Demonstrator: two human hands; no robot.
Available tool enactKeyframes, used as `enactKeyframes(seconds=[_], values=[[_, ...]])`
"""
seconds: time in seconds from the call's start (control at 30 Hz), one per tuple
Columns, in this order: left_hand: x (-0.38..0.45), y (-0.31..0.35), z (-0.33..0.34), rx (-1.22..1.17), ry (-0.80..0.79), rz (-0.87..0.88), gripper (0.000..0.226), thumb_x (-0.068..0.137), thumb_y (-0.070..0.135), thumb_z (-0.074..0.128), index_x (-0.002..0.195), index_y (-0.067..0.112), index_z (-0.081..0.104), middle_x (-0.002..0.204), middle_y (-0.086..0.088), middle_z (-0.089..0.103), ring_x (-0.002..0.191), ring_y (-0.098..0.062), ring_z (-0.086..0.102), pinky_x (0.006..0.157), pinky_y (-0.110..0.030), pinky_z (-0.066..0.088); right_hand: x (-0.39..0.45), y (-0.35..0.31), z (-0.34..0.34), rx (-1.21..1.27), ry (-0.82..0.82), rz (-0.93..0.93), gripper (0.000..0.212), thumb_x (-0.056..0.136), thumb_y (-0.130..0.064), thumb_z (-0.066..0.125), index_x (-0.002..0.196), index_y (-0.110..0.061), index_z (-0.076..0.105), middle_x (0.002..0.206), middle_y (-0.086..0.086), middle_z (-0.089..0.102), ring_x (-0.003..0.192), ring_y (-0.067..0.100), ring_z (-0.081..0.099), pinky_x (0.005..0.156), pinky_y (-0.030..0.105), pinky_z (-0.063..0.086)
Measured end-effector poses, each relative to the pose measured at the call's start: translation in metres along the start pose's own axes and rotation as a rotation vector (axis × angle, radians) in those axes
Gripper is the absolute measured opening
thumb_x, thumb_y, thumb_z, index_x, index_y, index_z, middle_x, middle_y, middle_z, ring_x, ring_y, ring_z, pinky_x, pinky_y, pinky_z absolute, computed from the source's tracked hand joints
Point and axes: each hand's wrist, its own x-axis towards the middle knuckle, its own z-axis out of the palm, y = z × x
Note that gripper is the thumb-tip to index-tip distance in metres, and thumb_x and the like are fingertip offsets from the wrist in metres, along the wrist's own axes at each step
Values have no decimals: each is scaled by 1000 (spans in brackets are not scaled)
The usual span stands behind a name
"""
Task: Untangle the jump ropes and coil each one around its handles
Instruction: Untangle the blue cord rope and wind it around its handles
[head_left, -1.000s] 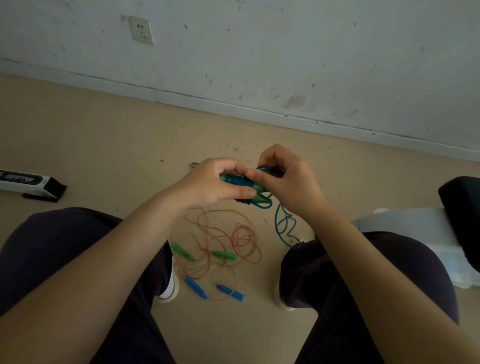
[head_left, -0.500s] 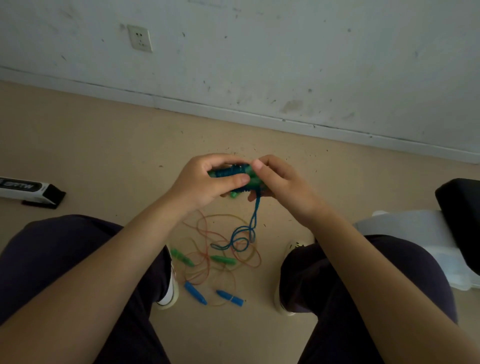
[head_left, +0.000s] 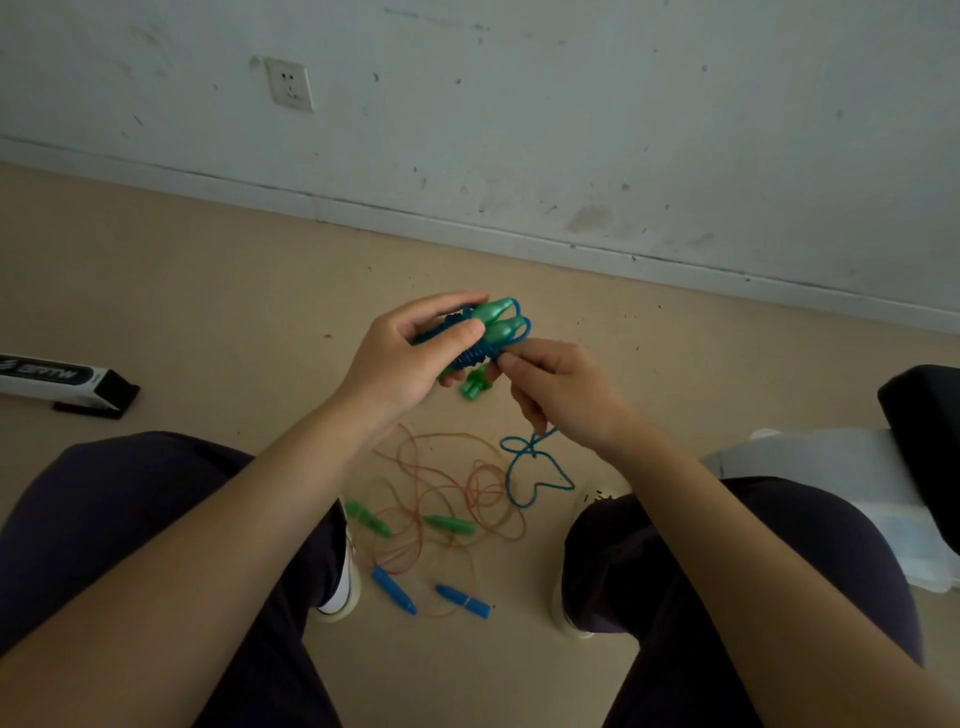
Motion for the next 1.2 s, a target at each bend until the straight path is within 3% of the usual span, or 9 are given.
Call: enactKeyframes(seconds=[0.17,0.3,0.37,0.5,0.67,0.77,0.87,1.0,1.2], values=[[-3,1,3,-19,-76,16,28,93,8,66,105,32,74,96,6,76,75,-12,70,60,-23,53,0,1,5,-60,-48,33,30,103,-15,46,81,-21,67,68,5,59,56,18,52,61,34,46],[1,-1,2,-10,-17,-5,18,92,7,67,99,23,71,79,4,73,67,-21,65,56,-27,51,-1,0,5,-121,-51,9,28,103,-19,46,86,-23,68,63,-2,56,51,6,49,58,24,43],[4,-3,-2,-26,54,-34,12,92,11,68,98,22,69,79,3,73,65,-21,63,54,-28,50,-1,0,4,-144,-38,-21,26,103,-21,48,88,-21,70,57,-7,50,46,1,45,54,17,38],[10,-4,-7,-9,167,-55,13,93,17,69,106,18,66,87,-2,72,57,-12,63,51,-22,48,-3,-1,3,-82,-35,-76,26,101,-23,52,81,-25,68,49,-14,40,45,3,34,50,18,32],[8,-10,-3,184,170,72,17,90,16,72,104,24,69,88,-2,72,57,-3,63,50,-18,48,-6,-7,8,-147,-36,-155,26,97,-19,60,81,1,63,57,-5,34,51,3,30,52,20,27],[10,-16,-5,280,166,86,17,87,20,75,99,30,68,84,1,72,61,-16,69,56,-27,53,-7,-8,6,-177,-59,-190,21,97,-17,58,80,-6,64,52,-13,37,49,2,35,54,17,29],[11,-19,-7,386,127,89,15,85,24,78,96,29,69,87,6,72,72,-14,70,64,-30,56,-7,-9,0,-193,-47,-228,19,93,-24,55,78,-16,63,56,-13,43,52,2,40,54,18,32],[5,-10,-6,295,-48,-12,10,88,25,76,94,27,68,77,-6,74,56,-19,66,45,-27,47,-7,-9,-13,-188,77,-263,15,96,-12,58,83,-15,66,67,-4,56,60,1,48,60,16,38],[-1,-5,-2,182,-178,-89,18,82,26,79,97,23,69,70,1,71,55,-17,61,45,-26,42,-4,-4,-16,-155,133,-298,9,92,-10,64,86,-13,69,76,1,65,67,7,54,65,26,43]])
